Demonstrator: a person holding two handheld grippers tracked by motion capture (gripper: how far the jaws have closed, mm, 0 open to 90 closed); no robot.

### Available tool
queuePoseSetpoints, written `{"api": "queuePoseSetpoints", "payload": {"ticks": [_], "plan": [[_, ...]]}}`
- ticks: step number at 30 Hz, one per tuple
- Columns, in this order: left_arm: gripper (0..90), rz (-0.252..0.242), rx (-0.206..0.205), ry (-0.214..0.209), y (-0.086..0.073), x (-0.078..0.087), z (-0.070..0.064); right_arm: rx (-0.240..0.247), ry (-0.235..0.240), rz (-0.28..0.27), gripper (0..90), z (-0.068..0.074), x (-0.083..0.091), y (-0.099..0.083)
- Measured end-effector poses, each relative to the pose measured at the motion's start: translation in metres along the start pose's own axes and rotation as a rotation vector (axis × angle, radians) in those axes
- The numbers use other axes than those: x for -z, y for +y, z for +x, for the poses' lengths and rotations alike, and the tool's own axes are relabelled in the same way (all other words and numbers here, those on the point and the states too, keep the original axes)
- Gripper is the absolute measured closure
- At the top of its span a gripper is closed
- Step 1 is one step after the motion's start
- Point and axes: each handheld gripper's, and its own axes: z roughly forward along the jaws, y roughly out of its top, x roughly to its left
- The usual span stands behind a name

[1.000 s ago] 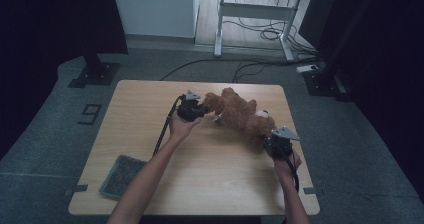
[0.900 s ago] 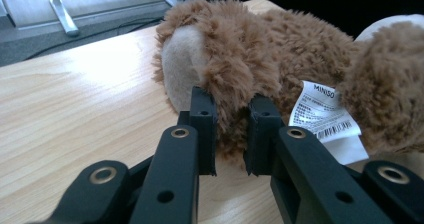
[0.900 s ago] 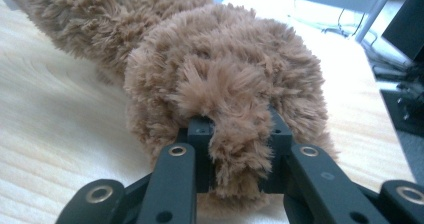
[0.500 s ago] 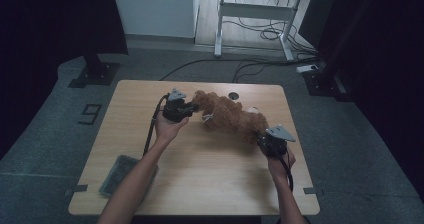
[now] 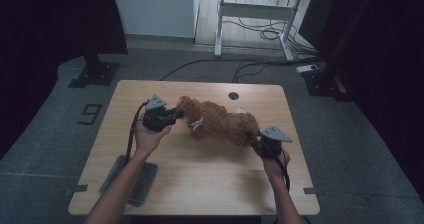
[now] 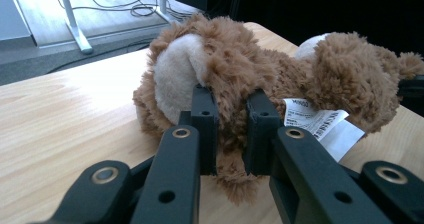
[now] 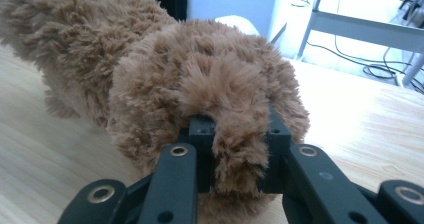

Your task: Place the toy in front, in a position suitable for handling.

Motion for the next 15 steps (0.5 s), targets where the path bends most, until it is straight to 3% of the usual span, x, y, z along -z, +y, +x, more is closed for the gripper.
{"api": "queuePoseSetpoints", "payload": {"ticks": [15], "plan": [[78.3,-0.036,0.003,-0.01,-0.021,0.041,-0.011,0.034,0.085,-0.029,74.1,0.014,0.011,0.002]]}}
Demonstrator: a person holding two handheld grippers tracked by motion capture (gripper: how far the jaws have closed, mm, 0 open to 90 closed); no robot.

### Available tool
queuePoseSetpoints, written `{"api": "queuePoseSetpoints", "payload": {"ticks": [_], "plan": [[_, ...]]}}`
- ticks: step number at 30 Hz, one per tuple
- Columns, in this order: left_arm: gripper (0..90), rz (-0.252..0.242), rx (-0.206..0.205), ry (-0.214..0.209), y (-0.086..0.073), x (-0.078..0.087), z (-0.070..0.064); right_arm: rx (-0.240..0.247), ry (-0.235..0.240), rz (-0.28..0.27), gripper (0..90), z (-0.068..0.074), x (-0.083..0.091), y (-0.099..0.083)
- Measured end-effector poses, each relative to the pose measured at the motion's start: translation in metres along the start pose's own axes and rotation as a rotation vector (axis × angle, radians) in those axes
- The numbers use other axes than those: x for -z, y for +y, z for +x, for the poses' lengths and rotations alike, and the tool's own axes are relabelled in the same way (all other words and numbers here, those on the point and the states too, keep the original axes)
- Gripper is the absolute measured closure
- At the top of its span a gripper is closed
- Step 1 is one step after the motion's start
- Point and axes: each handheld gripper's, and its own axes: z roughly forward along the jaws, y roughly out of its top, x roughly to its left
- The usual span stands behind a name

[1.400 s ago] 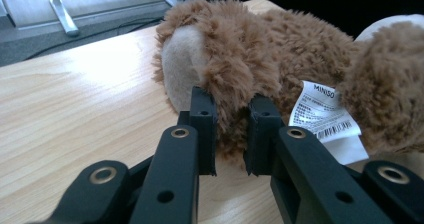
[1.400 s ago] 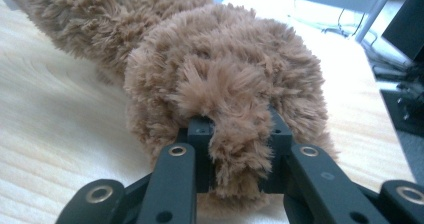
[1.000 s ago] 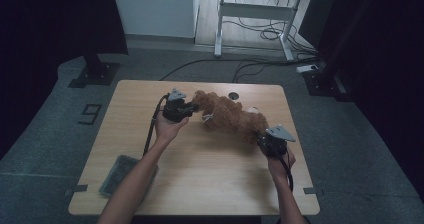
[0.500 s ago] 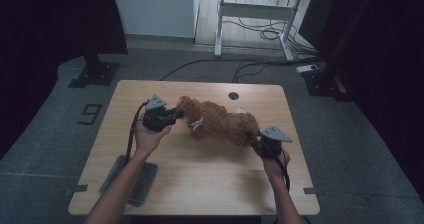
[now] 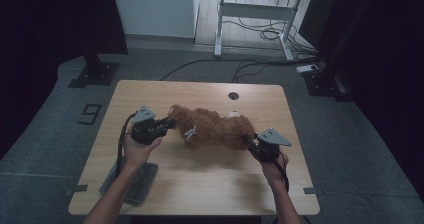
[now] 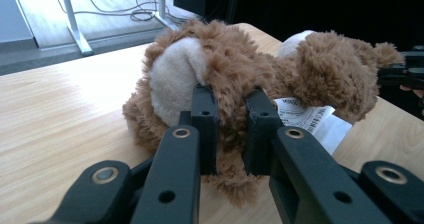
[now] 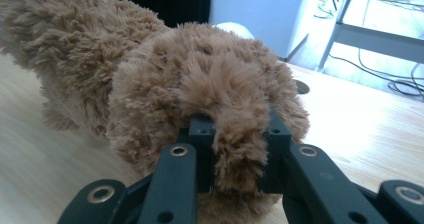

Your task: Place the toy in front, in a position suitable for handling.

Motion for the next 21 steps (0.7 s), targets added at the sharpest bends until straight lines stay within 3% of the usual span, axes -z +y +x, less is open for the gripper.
{"api": "queuePoseSetpoints", "payload": {"ticks": [8,16,21], "plan": [[78.2,0.004,-0.004,-0.021,-0.021,0.025,-0.012,0.01,0.046,-0.012,73.8,0.013,0.013,-0.014],[78.0,0.032,0.01,-0.04,-0.049,0.027,-0.018,0.013,0.085,0.052,69.3,0.014,0.013,-0.045],[77.9,0.041,0.022,-0.044,-0.055,0.028,-0.019,-0.018,0.108,0.049,66.3,0.008,0.014,-0.052]]}}
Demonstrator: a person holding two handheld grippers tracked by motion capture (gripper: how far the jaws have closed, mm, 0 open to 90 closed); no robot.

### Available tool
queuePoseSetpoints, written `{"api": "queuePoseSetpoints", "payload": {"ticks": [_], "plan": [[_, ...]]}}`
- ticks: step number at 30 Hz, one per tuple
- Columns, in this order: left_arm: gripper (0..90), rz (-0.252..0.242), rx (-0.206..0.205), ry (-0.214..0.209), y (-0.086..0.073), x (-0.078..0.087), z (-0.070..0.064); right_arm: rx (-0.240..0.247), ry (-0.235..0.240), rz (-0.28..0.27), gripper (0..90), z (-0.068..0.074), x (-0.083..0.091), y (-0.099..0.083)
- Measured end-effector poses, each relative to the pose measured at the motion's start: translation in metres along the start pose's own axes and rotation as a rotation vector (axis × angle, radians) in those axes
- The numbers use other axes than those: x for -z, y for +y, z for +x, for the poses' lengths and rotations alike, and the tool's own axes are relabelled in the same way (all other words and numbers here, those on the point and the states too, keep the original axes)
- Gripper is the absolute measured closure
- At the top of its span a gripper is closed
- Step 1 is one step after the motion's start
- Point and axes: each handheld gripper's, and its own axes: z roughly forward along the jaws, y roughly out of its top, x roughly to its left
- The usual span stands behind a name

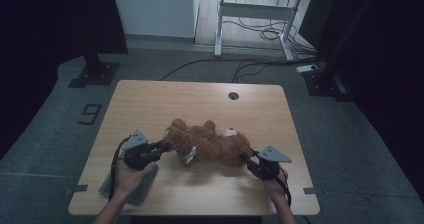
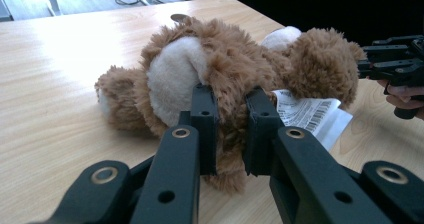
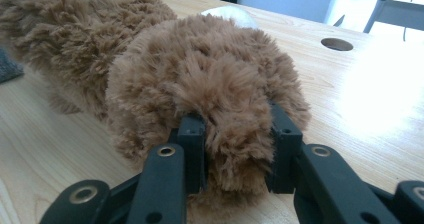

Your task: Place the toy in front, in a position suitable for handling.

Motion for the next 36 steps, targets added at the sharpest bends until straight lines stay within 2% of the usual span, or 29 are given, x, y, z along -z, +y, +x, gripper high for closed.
{"api": "queuePoseSetpoints", "payload": {"ticks": [7,15,21,23,27,30,32,35,36], "plan": [[77.6,0.003,-0.001,0.004,-0.005,0.0,-0.004,0.003,-0.007,0.005,63.8,-0.003,-0.001,0.0],[76.7,0.011,0.023,0.003,-0.013,-0.001,-0.001,-0.022,-0.021,-0.005,61.9,-0.005,-0.004,-0.001],[72.8,0.017,0.046,-0.005,-0.019,-0.003,0.002,-0.03,-0.017,-0.007,60.5,-0.006,-0.003,-0.001],[66.7,0.017,0.052,-0.001,-0.021,-0.002,0.003,-0.033,-0.016,-0.009,59.9,-0.006,-0.003,-0.001],[42.7,0.027,0.071,0.029,-0.025,0.004,0.005,-0.045,-0.006,-0.02,59.4,-0.007,-0.003,-0.002],[29.3,0.034,0.083,0.051,-0.031,0.013,0.005,-0.046,0.0,-0.021,59.4,-0.007,-0.002,-0.003],[25.7,0.032,0.088,0.059,-0.034,0.017,0.005,-0.051,0.009,-0.023,59.4,-0.008,-0.002,-0.004],[24.6,0.022,0.08,0.138,-0.047,0.033,0.008,-0.055,0.019,-0.024,59.4,-0.009,-0.001,-0.004],[25.1,0.018,0.085,0.151,-0.05,0.036,0.01,-0.056,0.02,-0.026,59.4,-0.009,-0.002,-0.004]]}}
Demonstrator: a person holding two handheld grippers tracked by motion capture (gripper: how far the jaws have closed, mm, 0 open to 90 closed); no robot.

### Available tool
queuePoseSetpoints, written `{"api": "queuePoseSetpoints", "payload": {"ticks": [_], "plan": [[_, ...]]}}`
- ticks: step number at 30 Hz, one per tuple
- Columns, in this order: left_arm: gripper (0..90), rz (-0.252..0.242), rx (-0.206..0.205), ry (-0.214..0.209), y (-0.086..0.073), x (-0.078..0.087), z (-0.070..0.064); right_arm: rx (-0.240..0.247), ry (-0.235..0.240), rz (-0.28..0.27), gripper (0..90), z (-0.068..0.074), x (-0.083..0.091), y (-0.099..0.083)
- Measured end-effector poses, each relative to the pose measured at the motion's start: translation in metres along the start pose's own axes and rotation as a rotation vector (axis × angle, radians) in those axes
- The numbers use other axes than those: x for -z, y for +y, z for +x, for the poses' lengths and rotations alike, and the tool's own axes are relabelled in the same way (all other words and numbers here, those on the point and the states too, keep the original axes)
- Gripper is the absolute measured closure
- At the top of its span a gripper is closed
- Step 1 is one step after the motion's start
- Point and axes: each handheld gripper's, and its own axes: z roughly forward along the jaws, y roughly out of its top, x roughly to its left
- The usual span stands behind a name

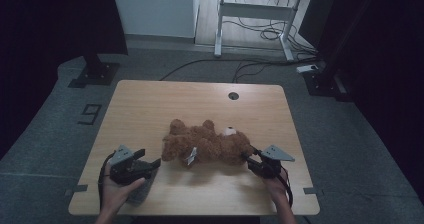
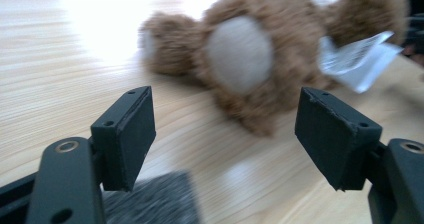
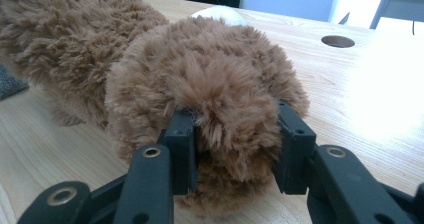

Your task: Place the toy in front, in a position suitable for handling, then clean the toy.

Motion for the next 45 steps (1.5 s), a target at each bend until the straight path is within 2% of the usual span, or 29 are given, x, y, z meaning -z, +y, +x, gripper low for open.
{"api": "queuePoseSetpoints", "payload": {"ticks": [2,3,4,6,8,9,11,15,21,23,25,30,31,32,37,41,45], "plan": [[25.0,-0.003,0.031,0.007,-0.007,0.002,0.005,0.0,0.002,0.0,59.4,-0.001,0.0,0.0],[25.1,-0.003,0.031,0.007,-0.007,0.002,0.005,0.0,0.002,0.0,59.4,-0.001,0.0,0.0],[25.3,0.025,0.04,0.022,-0.012,0.001,0.008,0.002,0.001,-0.001,59.4,0.0,0.0,0.0],[24.7,0.045,0.032,0.035,-0.013,0.001,0.009,0.003,0.001,-0.001,59.4,0.0,0.0,0.0],[24.8,0.072,0.024,0.081,-0.019,0.003,0.01,0.0,0.0,-0.001,59.3,0.0,0.0,0.0],[24.7,0.082,0.025,0.083,-0.021,0.003,0.011,0.0,0.0,0.0,59.2,0.0,0.0,0.0],[24.7,0.09,0.023,0.089,-0.024,0.003,0.012,-0.001,0.001,0.002,59.0,0.0,0.0,0.0],[25.6,0.099,0.017,0.131,-0.032,0.007,0.013,-0.003,0.0,-0.001,58.8,0.0,0.0,-0.001],[25.6,0.107,0.008,0.134,-0.033,0.009,0.011,0.002,-0.008,-0.002,58.7,0.002,0.001,-0.003],[25.4,0.116,-0.006,0.151,-0.034,0.009,0.01,0.003,-0.008,-0.001,58.7,0.002,0.001,-0.003],[25.0,0.13,-0.009,0.151,-0.037,0.007,0.008,0.001,-0.008,-0.001,58.6,0.001,0.001,-0.002],[22.4,0.169,-0.01,0.131,-0.042,0.003,0.006,0.003,-0.009,0.0,58.5,0.001,0.001,-0.002],[20.8,0.208,-0.025,0.114,-0.045,-0.002,0.003,0.003,-0.01,-0.001,58.5,0.001,0.001,-0.003],[19.2,0.227,-0.035,0.111,-0.046,-0.005,0.002,0.003,-0.012,-0.003,58.5,0.002,0.001,-0.003],[16.6,0.267,-0.07,0.145,-0.052,-0.016,-0.002,0.005,-0.014,-0.001,58.4,0.002,0.001,-0.004],[16.6,0.281,-0.06,0.168,-0.056,-0.019,0.003,0.003,-0.015,-0.003,58.1,0.002,0.001,-0.004],[19.1,0.286,-0.05,0.165,-0.058,-0.021,0.007,0.004,-0.014,-0.002,57.8,0.002,0.002,-0.004]]}}
